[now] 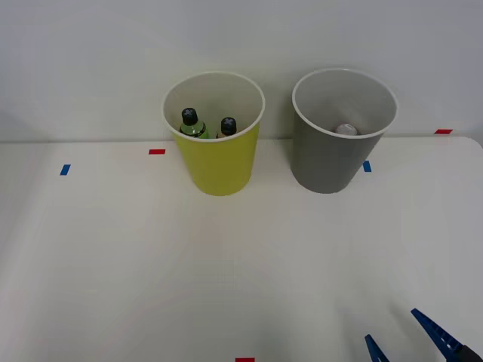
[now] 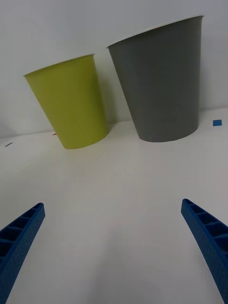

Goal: Put cans in the gray bin, plastic bottles in the light green bin

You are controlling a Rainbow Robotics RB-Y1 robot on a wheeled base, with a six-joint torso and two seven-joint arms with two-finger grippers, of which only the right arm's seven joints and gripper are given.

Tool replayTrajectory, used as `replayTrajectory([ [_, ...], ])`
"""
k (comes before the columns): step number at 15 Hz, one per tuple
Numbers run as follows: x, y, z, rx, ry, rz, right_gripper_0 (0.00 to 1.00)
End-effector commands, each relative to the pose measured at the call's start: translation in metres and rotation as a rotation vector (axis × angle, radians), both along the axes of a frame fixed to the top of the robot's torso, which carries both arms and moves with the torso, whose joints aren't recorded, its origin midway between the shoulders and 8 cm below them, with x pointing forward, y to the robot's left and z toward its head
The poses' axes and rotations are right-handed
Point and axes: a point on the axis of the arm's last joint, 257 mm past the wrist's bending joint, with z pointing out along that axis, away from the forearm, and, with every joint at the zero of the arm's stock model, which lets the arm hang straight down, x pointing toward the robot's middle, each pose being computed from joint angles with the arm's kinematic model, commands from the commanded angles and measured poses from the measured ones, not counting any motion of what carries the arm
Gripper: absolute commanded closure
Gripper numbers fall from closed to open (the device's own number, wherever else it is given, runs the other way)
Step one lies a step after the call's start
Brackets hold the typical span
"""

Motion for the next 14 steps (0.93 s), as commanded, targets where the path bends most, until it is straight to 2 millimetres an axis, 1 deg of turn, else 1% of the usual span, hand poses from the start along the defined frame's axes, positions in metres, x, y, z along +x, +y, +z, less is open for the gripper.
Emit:
replayTrajectory([
  [1, 0.0, -0.0001, 0.0001, 0.0, 0.0, 0.0, 0.0],
  [14, 0.0, -0.0001, 0.0001, 0.0, 0.0, 0.0, 0.0],
])
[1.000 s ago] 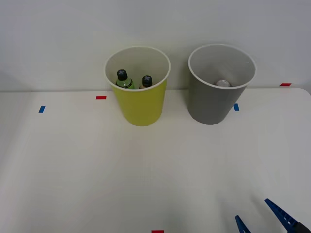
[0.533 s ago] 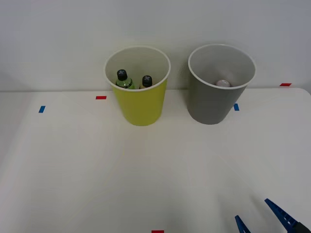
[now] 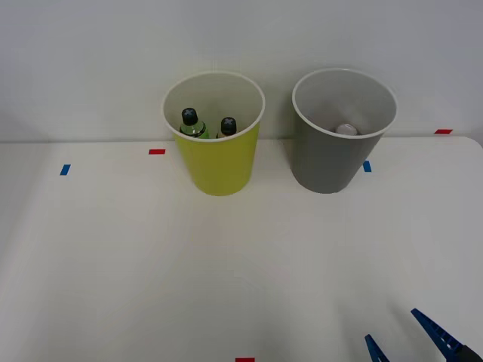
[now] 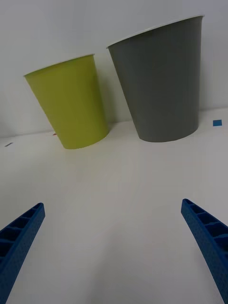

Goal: Put cans in the gray bin, plastic bottles in the light green bin

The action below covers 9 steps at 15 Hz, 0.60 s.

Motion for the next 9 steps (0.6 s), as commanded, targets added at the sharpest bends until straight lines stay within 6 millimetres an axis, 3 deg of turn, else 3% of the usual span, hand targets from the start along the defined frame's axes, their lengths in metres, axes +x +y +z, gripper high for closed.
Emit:
replayTrajectory([
  [1, 0.0, 0.0, 0.0, 0.0, 0.0, 0.0, 0.0],
  [9, 0.0, 0.0, 0.0, 0.0, 0.0, 0.0, 0.0],
])
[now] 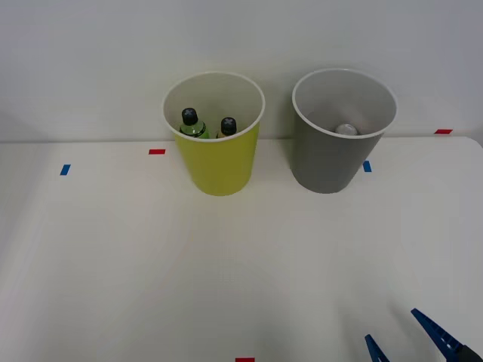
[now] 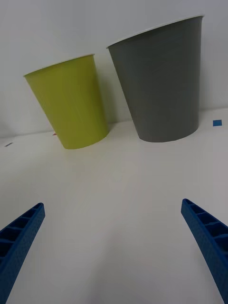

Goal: Put cans in the gray bin, plastic bottles in the light green bin

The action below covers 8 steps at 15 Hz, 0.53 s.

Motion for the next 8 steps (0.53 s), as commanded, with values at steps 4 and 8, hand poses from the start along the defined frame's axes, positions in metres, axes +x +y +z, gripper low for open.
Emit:
replayTrajectory([
  [4, 0.0, 0.0, 0.0, 0.0, 0.0, 0.0, 0.0],
  [8, 0.0, 0.0, 0.0, 0.0, 0.0, 0.0, 0.0],
])
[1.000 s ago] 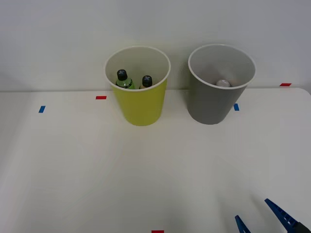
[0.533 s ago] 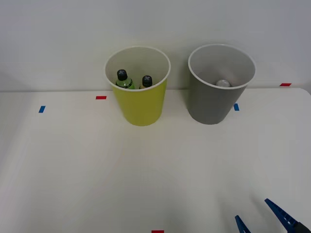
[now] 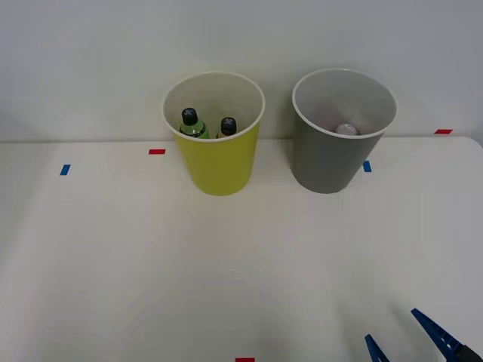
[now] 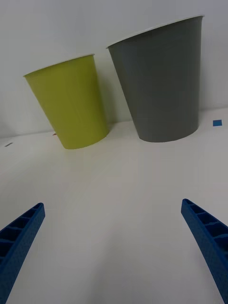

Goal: Put cans in the gray bin, plastic bottles in the light green bin

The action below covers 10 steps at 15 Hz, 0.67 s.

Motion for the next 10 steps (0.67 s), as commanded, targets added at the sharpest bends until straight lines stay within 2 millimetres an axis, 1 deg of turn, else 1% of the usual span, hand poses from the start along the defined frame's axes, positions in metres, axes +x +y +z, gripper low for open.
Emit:
replayTrajectory([
  [1, 0.0, 0.0, 0.0, 0.0, 0.0, 0.0, 0.0],
  [10, 0.0, 0.0, 0.0, 0.0, 0.0, 0.0, 0.0],
])
